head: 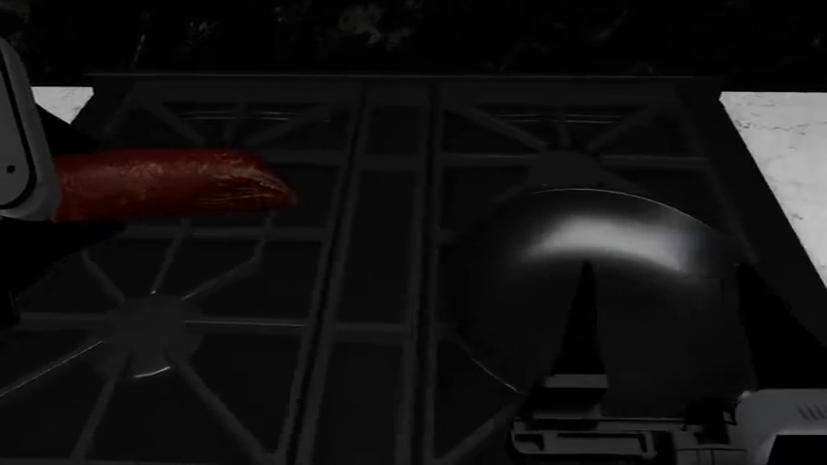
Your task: Pick the salami from the plate and place it in the pan.
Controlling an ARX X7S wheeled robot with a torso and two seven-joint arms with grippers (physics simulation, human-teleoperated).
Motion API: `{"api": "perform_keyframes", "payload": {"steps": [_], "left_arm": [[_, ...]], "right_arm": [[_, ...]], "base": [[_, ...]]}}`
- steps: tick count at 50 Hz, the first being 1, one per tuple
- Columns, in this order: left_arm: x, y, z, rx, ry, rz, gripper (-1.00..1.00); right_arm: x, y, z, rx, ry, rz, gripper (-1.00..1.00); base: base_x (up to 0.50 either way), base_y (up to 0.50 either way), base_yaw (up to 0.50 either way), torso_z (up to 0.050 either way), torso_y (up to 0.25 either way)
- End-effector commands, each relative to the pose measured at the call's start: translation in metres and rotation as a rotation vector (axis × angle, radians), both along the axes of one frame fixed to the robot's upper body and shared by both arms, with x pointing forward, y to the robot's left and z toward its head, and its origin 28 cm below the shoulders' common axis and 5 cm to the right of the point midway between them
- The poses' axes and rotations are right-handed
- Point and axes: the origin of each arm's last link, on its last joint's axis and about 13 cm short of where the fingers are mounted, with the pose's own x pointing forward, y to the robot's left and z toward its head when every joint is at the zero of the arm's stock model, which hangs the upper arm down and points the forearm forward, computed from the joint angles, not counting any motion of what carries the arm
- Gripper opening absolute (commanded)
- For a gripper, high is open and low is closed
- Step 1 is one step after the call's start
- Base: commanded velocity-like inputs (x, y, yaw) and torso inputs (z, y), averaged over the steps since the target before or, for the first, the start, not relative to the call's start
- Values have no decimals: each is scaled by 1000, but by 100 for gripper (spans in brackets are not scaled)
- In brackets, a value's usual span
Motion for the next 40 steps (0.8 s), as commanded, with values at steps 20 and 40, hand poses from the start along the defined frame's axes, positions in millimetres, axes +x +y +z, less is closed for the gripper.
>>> {"api": "perform_keyframes", "payload": {"steps": [20, 40], "left_arm": [[5, -1, 3, -4, -3, 4, -100], [13, -9, 1, 1, -2, -32, -100]], "right_arm": [[-2, -1, 3, 10, -15, -22, 100], [-5, -2, -2, 21, -3, -33, 100]], "base": [[0, -500, 0, 0, 1], [0, -500, 0, 0, 0]]}}
